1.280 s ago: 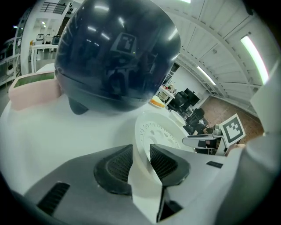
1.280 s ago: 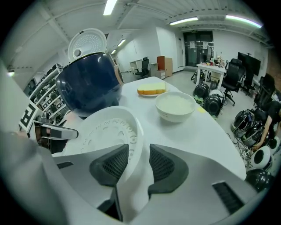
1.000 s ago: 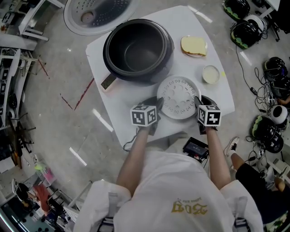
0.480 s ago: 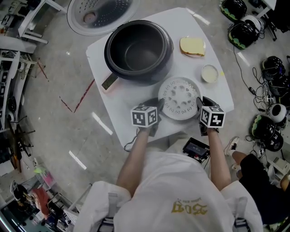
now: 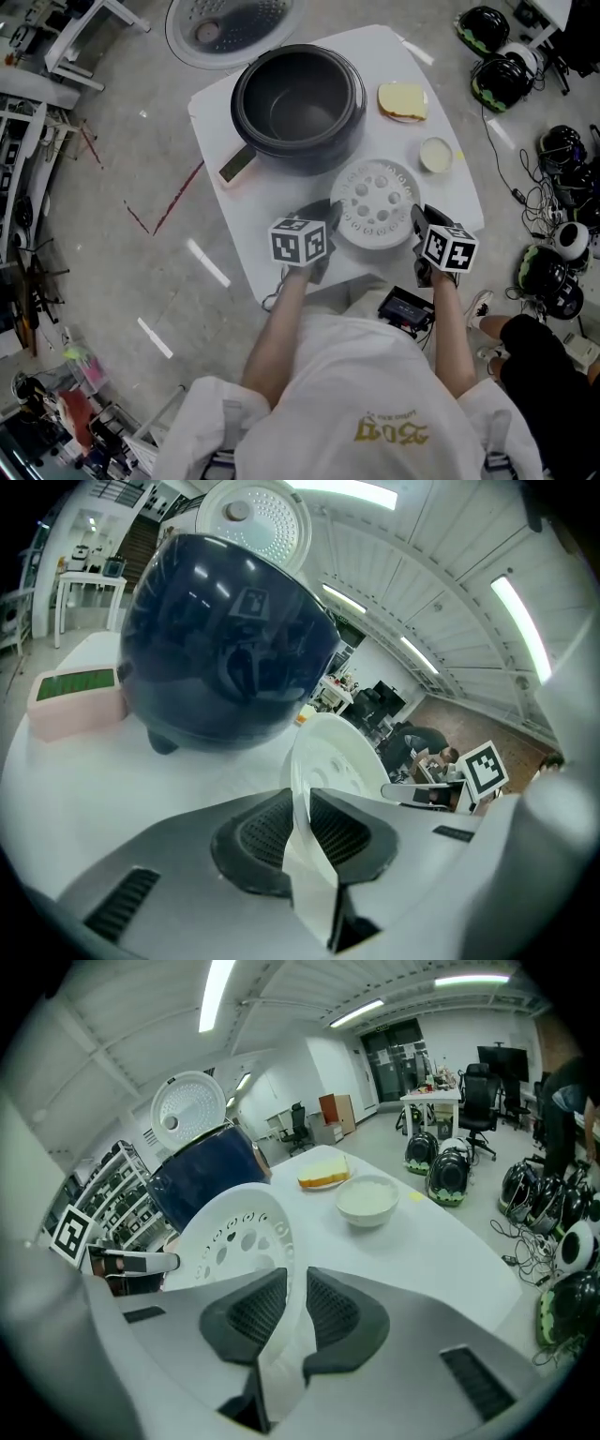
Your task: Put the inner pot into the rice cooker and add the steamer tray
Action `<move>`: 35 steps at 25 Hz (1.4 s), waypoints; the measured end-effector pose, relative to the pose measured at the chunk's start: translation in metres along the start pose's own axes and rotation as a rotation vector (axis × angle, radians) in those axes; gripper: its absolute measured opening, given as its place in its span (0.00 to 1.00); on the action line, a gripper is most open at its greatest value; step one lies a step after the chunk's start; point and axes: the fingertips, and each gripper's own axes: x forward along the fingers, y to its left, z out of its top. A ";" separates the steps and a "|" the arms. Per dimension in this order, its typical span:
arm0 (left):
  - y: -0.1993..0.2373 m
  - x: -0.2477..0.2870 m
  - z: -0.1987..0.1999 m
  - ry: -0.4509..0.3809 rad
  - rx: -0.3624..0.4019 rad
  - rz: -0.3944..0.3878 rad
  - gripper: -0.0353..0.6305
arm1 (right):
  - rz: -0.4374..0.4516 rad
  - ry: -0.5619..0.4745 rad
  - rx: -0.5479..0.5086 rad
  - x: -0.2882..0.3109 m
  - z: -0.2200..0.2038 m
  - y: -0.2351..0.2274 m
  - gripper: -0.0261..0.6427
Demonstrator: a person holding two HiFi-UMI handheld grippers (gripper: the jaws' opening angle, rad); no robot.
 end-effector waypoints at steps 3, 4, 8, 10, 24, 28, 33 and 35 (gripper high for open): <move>-0.005 -0.010 0.007 -0.027 0.005 -0.006 0.16 | 0.016 -0.028 0.017 -0.011 0.006 0.008 0.15; -0.007 -0.014 0.009 -0.037 0.008 -0.008 0.15 | 0.021 -0.037 0.021 -0.014 0.008 0.011 0.15; -0.013 -0.025 0.019 -0.075 0.021 -0.015 0.15 | 0.026 -0.066 0.017 -0.025 0.016 0.018 0.15; -0.016 -0.030 0.021 -0.091 0.019 -0.019 0.15 | 0.030 -0.080 0.016 -0.030 0.020 0.022 0.14; -0.039 -0.082 0.052 -0.218 0.054 -0.047 0.14 | 0.080 -0.201 -0.007 -0.073 0.056 0.062 0.14; -0.041 -0.095 0.065 -0.254 0.056 -0.048 0.14 | 0.103 -0.232 -0.022 -0.081 0.071 0.075 0.13; -0.040 -0.119 0.084 -0.323 0.065 -0.046 0.14 | 0.159 -0.286 -0.044 -0.089 0.092 0.100 0.13; -0.037 -0.129 0.090 -0.348 0.066 -0.039 0.14 | 0.179 -0.300 -0.058 -0.089 0.099 0.111 0.13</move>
